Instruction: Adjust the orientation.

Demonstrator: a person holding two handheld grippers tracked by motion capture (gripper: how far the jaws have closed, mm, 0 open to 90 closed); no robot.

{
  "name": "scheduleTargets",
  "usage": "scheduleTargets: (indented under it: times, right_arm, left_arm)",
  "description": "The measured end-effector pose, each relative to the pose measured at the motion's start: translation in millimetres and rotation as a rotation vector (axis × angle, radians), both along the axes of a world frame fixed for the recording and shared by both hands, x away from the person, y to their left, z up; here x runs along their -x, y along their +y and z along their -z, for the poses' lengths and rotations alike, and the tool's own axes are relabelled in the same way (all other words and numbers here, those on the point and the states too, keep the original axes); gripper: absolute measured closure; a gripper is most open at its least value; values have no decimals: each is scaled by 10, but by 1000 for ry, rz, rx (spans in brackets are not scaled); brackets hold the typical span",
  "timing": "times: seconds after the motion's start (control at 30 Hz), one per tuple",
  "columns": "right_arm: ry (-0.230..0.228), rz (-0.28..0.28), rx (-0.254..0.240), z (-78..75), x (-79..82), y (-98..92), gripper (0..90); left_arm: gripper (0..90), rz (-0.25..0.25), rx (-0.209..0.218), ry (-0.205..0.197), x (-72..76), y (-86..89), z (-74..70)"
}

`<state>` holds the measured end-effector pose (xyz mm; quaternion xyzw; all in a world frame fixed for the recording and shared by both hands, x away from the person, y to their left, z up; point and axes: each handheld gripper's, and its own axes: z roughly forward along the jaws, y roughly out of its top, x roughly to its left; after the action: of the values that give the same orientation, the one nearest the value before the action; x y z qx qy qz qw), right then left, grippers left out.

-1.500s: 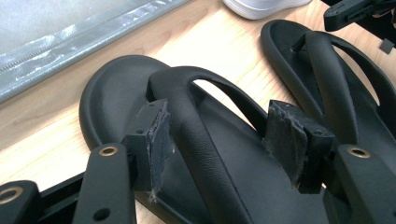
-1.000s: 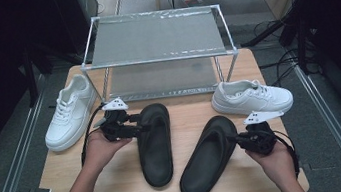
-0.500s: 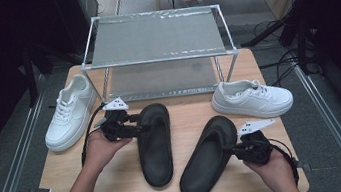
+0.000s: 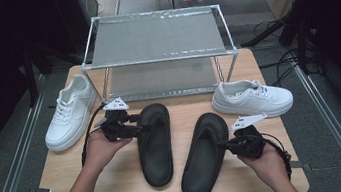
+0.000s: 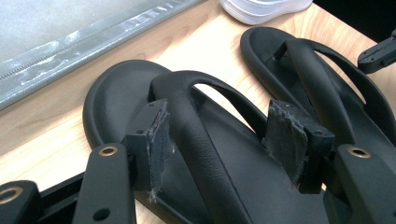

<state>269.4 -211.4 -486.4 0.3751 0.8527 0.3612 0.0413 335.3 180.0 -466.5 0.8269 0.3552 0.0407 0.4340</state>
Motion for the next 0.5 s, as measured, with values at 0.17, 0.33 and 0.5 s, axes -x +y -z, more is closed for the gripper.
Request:
scheduleTargets:
  times: [0.17,0.33,0.5]
  right_arm:
    - [-5,-6,9,8,-65,53,900]
    - [-12,-8,27,15,-96,92,900]
    - [-12,-30,-2,-23,-19,118,900]
  left_arm:
    - [403,-1,0,1,-1,0,2]
    - [403,-2,-3,-5,4,2,-3]
    - [403,-5,2,-4,4,22,-8]
